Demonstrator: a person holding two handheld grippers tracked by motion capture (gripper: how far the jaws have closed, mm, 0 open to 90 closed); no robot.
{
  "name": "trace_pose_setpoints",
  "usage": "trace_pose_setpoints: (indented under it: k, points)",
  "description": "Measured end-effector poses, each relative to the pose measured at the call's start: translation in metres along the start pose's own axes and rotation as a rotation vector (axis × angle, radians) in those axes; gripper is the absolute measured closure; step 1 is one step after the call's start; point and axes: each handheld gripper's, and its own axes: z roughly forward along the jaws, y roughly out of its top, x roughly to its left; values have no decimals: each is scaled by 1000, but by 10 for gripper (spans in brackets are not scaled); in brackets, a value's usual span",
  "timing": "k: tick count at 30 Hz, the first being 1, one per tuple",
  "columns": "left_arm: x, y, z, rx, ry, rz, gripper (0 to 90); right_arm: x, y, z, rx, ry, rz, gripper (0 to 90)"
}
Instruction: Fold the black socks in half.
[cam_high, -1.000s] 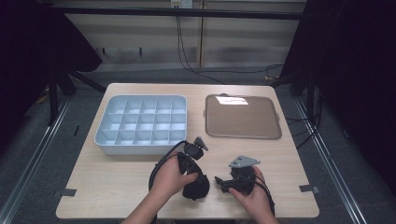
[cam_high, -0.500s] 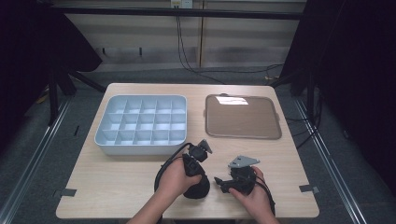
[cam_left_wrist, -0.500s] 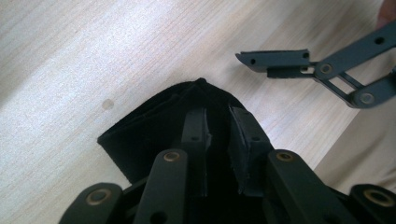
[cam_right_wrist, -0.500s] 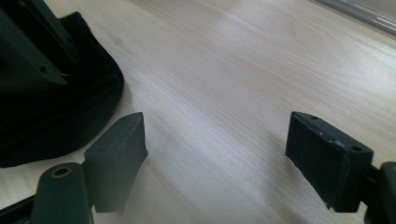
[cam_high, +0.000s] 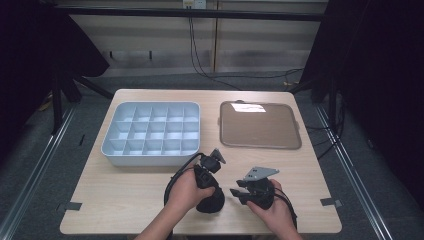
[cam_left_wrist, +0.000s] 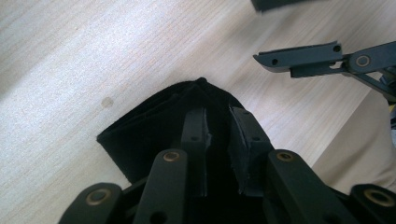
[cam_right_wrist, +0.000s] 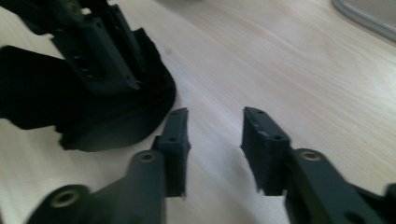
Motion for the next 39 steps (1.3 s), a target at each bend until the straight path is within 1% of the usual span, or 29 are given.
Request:
trace_pose_setpoints:
  k: [2,3,4,5,6,7,14,15,22,23,24,25,29,30,32,33,34,35,36,39]
  points:
    - [0,0,-1,-1,-2,3,761,1,2,-1,-1,24,0,724]
    - [-1,0,-3,4,-2,6,755,3,3,-1,5,40,-1,795]
    - [-1,0,-5,1,-2,10,744,3,4,-1,9,48,-1,816]
    - [-1,0,-5,1,-2,10,735,3,4,-1,9,48,-1,816]
    - [-2,-1,-6,-3,0,13,731,4,4,0,20,57,2,848]
    - [-2,-1,-8,-4,0,15,731,4,4,1,21,62,-1,859]
    - [-1,-1,-15,-18,1,13,710,4,4,2,19,71,5,874]
    - [0,-1,-16,-22,0,11,705,5,5,1,15,73,14,881]
    - [3,-1,-27,-50,3,4,691,8,8,1,4,78,9,888]
    - [4,-1,-28,-56,2,-4,688,9,9,1,3,77,9,888]
    - [4,-1,-29,-62,6,-7,688,9,10,1,-3,82,6,888]
    - [5,-1,-30,-57,14,-7,689,10,11,1,-6,84,1,889]
    - [9,-2,-28,-51,9,-18,711,13,15,-1,-11,93,-8,890]
    - [11,-1,-27,-60,12,-25,736,14,15,-1,-15,99,-9,891]
    - [12,-1,-27,-64,15,-26,746,15,15,-1,-11,98,-9,891]
    - [13,0,-27,-67,32,-23,750,15,16,-1,-16,104,-10,891]
    - [13,0,-27,-67,32,-23,757,16,16,-1,-16,104,-8,891]
    - [12,1,-26,-65,52,-25,760,16,16,-2,-18,107,-8,892]
    - [14,1,-26,-55,44,-20,759,16,17,-2,-21,110,-7,891]
    - [14,1,-22,-45,44,-29,759,17,18,-3,-24,110,-11,891]
